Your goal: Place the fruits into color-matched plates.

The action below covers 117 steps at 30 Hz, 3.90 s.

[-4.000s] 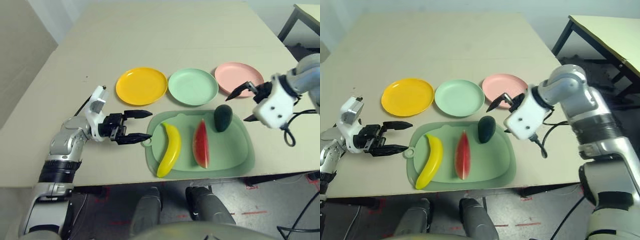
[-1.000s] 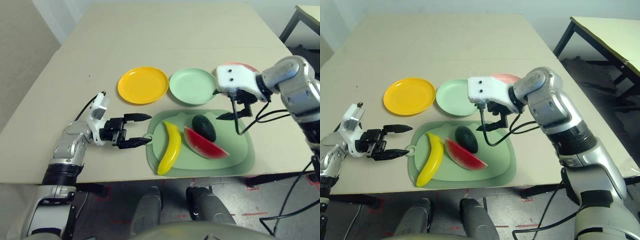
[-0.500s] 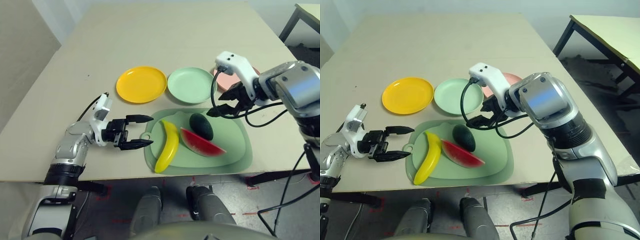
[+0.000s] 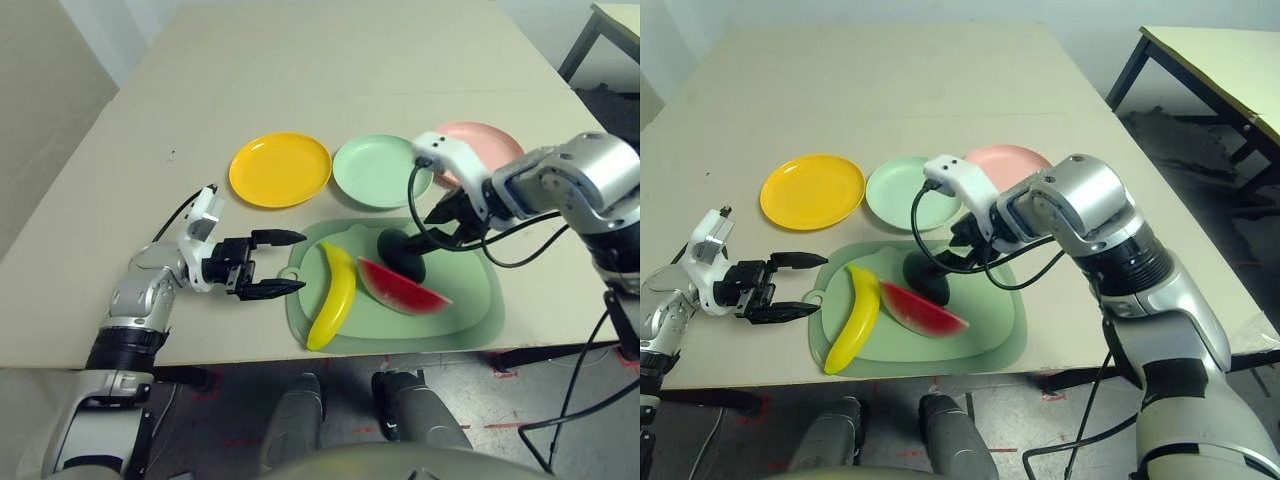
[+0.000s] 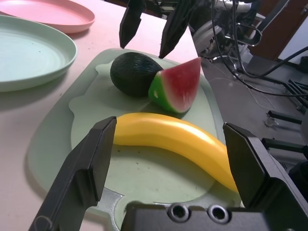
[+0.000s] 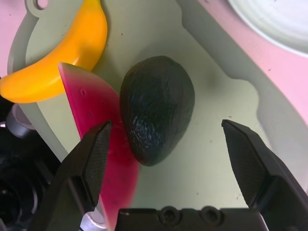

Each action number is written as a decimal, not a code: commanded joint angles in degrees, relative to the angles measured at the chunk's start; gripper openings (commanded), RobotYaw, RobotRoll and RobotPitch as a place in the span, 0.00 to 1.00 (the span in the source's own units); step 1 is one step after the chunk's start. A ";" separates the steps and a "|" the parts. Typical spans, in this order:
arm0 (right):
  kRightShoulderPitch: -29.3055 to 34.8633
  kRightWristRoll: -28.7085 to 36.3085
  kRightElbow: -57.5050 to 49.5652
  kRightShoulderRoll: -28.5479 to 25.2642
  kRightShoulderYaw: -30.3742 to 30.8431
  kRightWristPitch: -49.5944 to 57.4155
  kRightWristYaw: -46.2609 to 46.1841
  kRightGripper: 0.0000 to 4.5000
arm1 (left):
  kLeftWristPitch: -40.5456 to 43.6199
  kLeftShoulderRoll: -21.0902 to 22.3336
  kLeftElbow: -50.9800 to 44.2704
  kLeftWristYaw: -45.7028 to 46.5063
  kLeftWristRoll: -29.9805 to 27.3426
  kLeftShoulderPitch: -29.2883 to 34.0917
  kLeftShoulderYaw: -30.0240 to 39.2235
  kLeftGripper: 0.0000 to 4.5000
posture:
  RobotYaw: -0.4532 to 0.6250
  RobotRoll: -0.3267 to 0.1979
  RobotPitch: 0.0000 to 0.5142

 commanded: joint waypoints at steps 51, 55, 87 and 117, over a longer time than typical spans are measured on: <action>6.49 23.71 7.27 6.82 -6.70 2.24 -36.79 0.96 | -1.44 0.00 -0.36 0.83 1.03 -1.47 0.13 1.00 | 0.39 0.62 0.31; 6.50 23.57 7.11 6.83 -6.71 2.24 -36.55 0.75 | -1.62 0.31 0.46 0.73 1.09 -2.13 0.35 1.00 | 0.39 0.62 0.31; -19.51 -12.22 38.37 12.81 -0.15 -15.25 -4.85 0.67 | -4.74 -3.85 3.16 21.29 7.84 -7.10 2.07 1.00 | 0.40 0.62 0.33; -20.49 -39.91 51.43 18.82 -2.71 -32.29 17.04 0.99 | -9.39 -3.84 5.16 26.22 12.02 -7.58 1.24 1.00 | 0.42 0.62 0.33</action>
